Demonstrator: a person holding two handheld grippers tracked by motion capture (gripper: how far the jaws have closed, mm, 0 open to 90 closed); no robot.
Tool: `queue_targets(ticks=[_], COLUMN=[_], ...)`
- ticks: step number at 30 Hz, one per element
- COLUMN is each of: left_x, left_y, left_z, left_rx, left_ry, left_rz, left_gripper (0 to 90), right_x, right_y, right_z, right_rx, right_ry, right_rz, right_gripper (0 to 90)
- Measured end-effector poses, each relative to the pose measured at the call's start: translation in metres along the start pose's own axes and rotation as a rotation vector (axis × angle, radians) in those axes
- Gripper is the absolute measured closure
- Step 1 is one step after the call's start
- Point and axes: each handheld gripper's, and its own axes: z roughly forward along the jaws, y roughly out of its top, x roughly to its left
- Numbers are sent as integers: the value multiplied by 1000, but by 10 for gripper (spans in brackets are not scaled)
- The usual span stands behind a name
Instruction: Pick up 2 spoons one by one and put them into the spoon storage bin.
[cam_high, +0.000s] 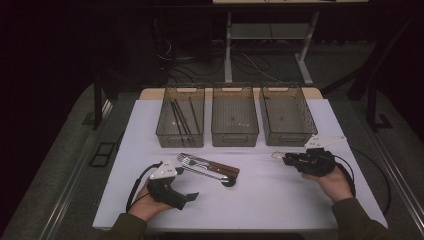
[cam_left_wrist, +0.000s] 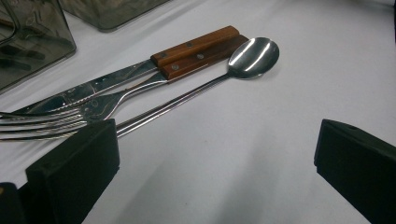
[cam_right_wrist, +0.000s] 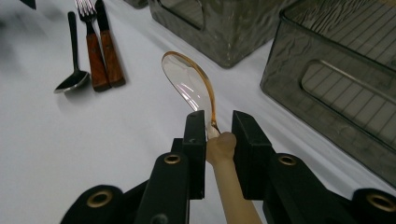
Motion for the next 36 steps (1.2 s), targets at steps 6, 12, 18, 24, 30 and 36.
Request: queue_targets(ticks=[6, 12, 18, 24, 30, 36], left_x=[0, -1, -1, -1, -1, -2], left_y=[0, 0, 0, 0, 0, 0], left_z=[0, 1, 1, 2, 2, 2], left_rx=[0, -6, -7, 2, 4, 1], left_ry=[-2, 0, 5, 8, 10, 8], left_rz=[1, -9, -10, -6, -5, -8], left_gripper=[0, 0, 0, 0, 0, 0], right_x=[2, 3, 3, 3, 5, 7], right_y=[7, 15, 24, 31, 41, 49], right_z=[3, 6, 6, 10, 16, 25], right_rx=[-34, -66, -105, -123, -137, -140], right_ry=[2, 2, 4, 3, 10, 13], right_rz=[13, 28, 44, 57, 59, 58], right_gripper=[760, 760, 759, 759, 759, 759])
